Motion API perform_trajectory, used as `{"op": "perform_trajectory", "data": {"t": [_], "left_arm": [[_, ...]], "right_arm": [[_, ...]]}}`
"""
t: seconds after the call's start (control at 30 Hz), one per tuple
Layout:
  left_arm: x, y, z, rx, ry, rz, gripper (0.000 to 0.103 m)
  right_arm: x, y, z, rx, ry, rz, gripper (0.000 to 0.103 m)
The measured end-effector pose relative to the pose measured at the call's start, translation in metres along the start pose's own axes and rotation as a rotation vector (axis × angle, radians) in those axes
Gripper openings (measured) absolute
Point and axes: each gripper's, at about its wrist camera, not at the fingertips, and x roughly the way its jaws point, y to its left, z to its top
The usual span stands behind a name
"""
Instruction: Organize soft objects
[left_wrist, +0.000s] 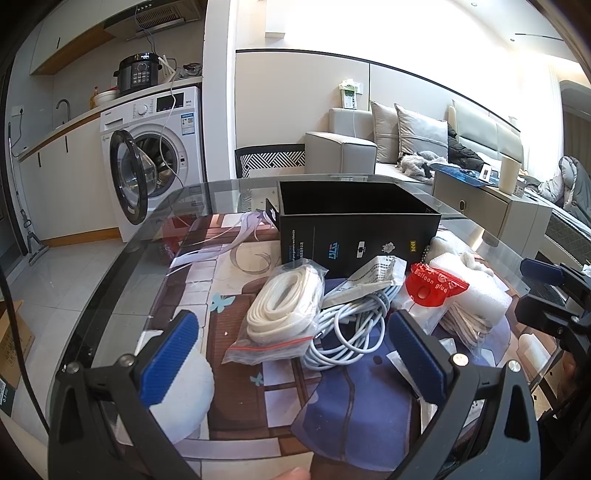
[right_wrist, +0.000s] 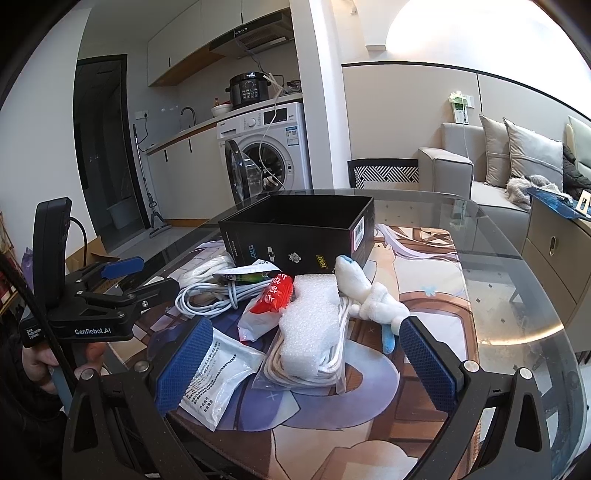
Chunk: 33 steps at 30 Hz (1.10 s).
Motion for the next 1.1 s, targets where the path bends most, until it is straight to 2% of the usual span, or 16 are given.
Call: {"op": "perform_trajectory", "data": {"t": [0.37,0.8,1.1], "left_arm": [[0.001,0.001,0.001,0.007,0.004,-0.003,0.103],[0.012,0.008,0.006,-0.008,0.016,-0.002,0.103],[0.028,0.015,0.012,0.017,0.065,0.004,0.103]], "right_arm": [[0.001,-0.001,-0.001,-0.002,0.0,0.01,0.103],[0.017,-0.001,0.003,-0.025,0.065,0.034,0.103],[0.031,-0.007,0.008,-0.011,0.118,0.039,0.101]]}}
